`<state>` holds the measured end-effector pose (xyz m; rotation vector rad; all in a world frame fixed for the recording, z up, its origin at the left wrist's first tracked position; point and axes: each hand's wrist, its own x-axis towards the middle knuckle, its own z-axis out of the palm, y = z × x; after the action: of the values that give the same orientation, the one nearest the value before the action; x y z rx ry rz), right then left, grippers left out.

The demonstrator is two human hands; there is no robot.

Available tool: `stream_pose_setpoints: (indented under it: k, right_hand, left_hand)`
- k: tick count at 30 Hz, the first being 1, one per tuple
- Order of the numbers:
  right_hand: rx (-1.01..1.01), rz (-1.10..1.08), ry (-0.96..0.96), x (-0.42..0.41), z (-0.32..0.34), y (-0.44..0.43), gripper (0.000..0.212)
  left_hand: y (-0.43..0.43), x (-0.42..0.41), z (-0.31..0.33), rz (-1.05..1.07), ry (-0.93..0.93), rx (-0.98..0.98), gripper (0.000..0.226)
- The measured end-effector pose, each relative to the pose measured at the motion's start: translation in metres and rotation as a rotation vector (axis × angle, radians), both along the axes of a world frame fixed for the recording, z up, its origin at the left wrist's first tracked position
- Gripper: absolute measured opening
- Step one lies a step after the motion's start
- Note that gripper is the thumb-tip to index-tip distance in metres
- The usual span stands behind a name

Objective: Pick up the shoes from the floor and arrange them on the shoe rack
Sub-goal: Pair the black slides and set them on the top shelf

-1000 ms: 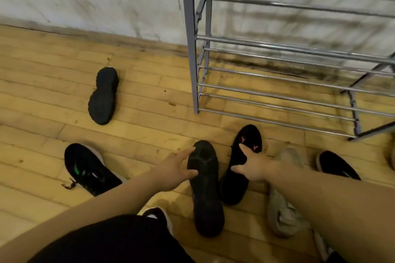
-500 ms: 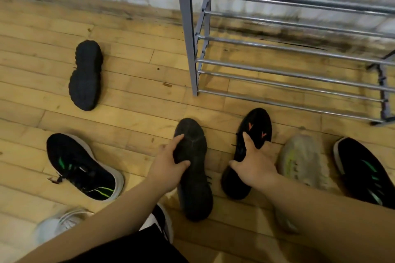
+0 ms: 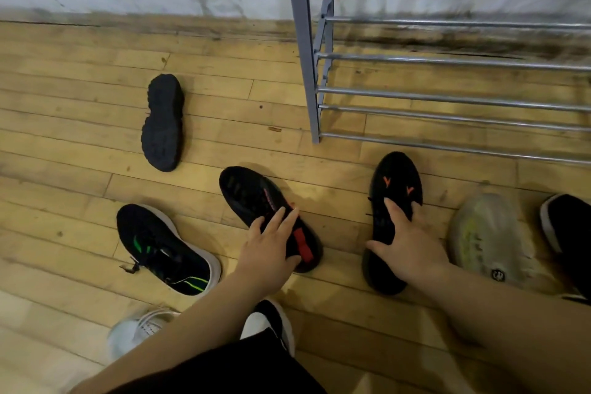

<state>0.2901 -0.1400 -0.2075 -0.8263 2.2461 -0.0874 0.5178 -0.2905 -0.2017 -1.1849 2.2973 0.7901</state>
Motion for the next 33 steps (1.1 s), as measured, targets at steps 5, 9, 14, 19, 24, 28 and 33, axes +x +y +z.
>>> stream_pose_setpoints:
  k: [5, 9, 14, 19, 24, 28, 33]
  right_hand:
    - [0.054, 0.013, 0.006, 0.004, 0.000, -0.002, 0.104]
    - [0.079, 0.021, 0.000, 0.009, 0.000, -0.003, 0.106]
    - [0.088, 0.021, -0.017, 0.008, 0.002, -0.009, 0.106]
    - [0.073, -0.015, -0.038, 0.008, 0.001, -0.012, 0.108]
    - [0.055, -0.183, -0.146, 0.006, 0.015, -0.021, 0.113]
    - [-0.009, -0.426, -0.398, 0.006, 0.059, -0.047, 0.119]
    - [0.055, -0.271, -0.570, 0.020, 0.150, -0.073, 0.087]
  left_hand:
    - [-0.004, -0.003, -0.002, 0.010, 0.006, -0.005, 0.099]
    - [-0.004, -0.001, 0.001, 0.016, 0.016, 0.008, 0.099]
    - [-0.006, 0.000, 0.003, 0.013, 0.029, 0.034, 0.099]
    - [-0.006, 0.002, 0.005, 0.007, 0.037, 0.056, 0.099]
    - [-0.014, 0.007, 0.014, 0.067, 0.118, 0.134, 0.090]
    - [-0.026, 0.007, 0.045, 0.396, 0.379, 0.369, 0.083]
    - [-0.017, 0.015, 0.118, 0.522, 0.589, 0.415, 0.070]
